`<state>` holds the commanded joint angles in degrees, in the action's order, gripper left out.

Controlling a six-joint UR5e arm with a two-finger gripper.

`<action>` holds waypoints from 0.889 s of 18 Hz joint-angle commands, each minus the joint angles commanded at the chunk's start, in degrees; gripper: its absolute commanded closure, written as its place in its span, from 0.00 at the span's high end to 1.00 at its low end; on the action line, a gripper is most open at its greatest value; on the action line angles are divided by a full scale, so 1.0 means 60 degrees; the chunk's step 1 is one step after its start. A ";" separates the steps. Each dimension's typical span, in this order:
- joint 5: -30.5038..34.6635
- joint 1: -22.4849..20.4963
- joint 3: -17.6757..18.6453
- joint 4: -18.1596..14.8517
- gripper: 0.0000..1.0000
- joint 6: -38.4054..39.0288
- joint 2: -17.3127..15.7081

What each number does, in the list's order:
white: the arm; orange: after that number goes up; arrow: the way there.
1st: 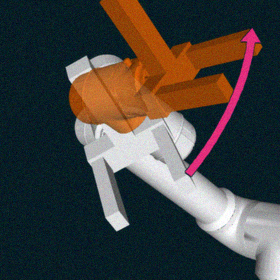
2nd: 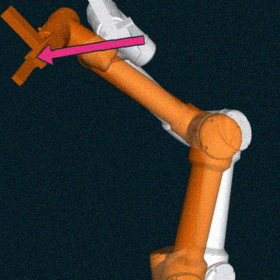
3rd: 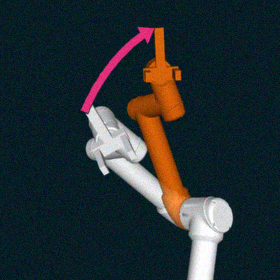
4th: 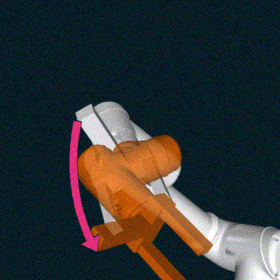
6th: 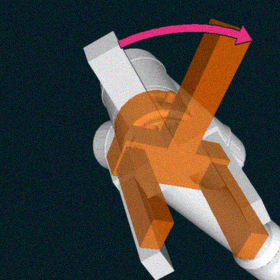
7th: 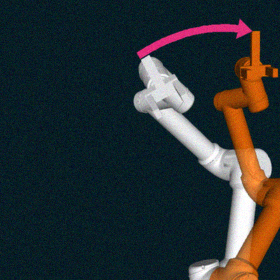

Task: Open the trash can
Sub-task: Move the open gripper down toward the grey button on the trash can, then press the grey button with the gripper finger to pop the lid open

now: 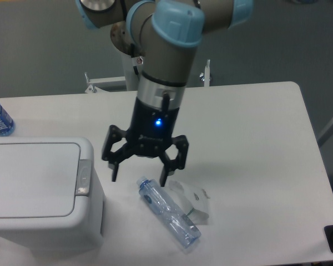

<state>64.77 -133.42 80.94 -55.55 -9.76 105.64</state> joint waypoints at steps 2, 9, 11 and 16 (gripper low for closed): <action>0.0000 0.0059 0.0088 0.0000 1.00 -0.0044 0.0000; 0.0000 0.0250 0.0352 0.0015 1.00 -0.0117 0.0015; 0.0000 0.0264 0.0381 0.0029 1.00 -0.0117 0.0015; 0.0015 0.0338 0.0440 0.0073 1.00 -0.0117 0.0073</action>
<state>64.86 -131.40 83.58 -55.11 -10.46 106.08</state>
